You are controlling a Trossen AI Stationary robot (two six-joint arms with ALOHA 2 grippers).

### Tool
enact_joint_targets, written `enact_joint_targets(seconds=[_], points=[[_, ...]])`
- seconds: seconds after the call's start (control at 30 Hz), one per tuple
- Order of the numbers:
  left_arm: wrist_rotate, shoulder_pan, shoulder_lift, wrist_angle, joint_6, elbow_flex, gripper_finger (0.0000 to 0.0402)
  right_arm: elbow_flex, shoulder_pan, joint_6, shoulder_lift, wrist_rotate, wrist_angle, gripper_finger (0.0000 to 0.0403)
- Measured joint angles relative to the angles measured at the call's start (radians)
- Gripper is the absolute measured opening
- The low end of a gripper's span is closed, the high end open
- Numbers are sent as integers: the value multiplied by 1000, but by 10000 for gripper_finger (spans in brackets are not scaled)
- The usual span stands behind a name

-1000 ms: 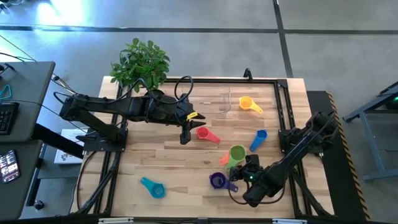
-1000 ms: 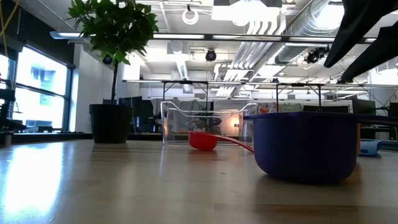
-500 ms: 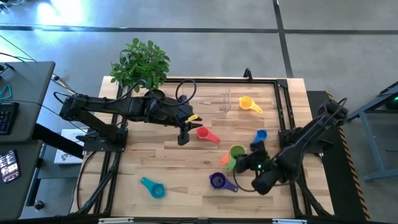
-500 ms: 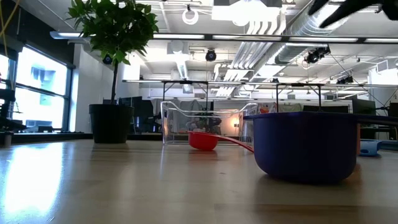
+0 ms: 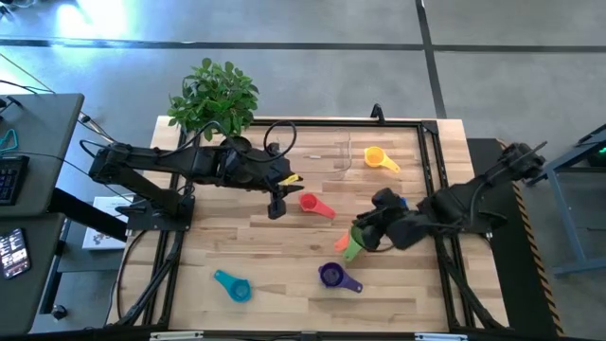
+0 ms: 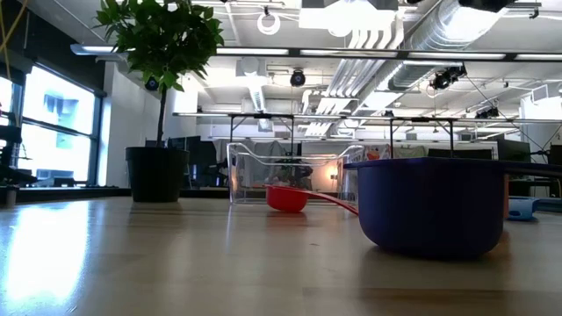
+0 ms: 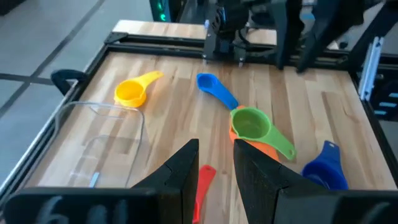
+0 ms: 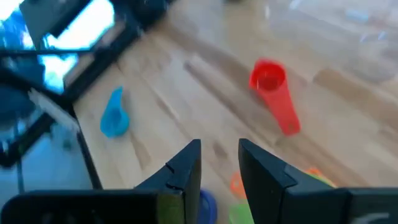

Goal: Nest measuring cups in basket
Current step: Stack the green measuring cup on top of the orange measuring cup

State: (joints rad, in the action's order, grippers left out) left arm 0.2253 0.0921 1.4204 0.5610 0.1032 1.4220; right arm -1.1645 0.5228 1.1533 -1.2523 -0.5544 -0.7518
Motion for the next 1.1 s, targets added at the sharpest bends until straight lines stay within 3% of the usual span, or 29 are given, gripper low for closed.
enact_joint_targets(seconds=[0.17,0.37,0.67,1.1], points=[[3,0,-11,1,17,0,90,0,-48,1,-16,173,-31,99],[2,0,-30,33,29,-1,90,0,-41,77,-53,244,-44,99],[24,0,-83,42,51,0,90,0,-22,138,-226,370,-48,99],[25,0,-80,49,36,0,90,0,7,261,-387,460,-40,99]])
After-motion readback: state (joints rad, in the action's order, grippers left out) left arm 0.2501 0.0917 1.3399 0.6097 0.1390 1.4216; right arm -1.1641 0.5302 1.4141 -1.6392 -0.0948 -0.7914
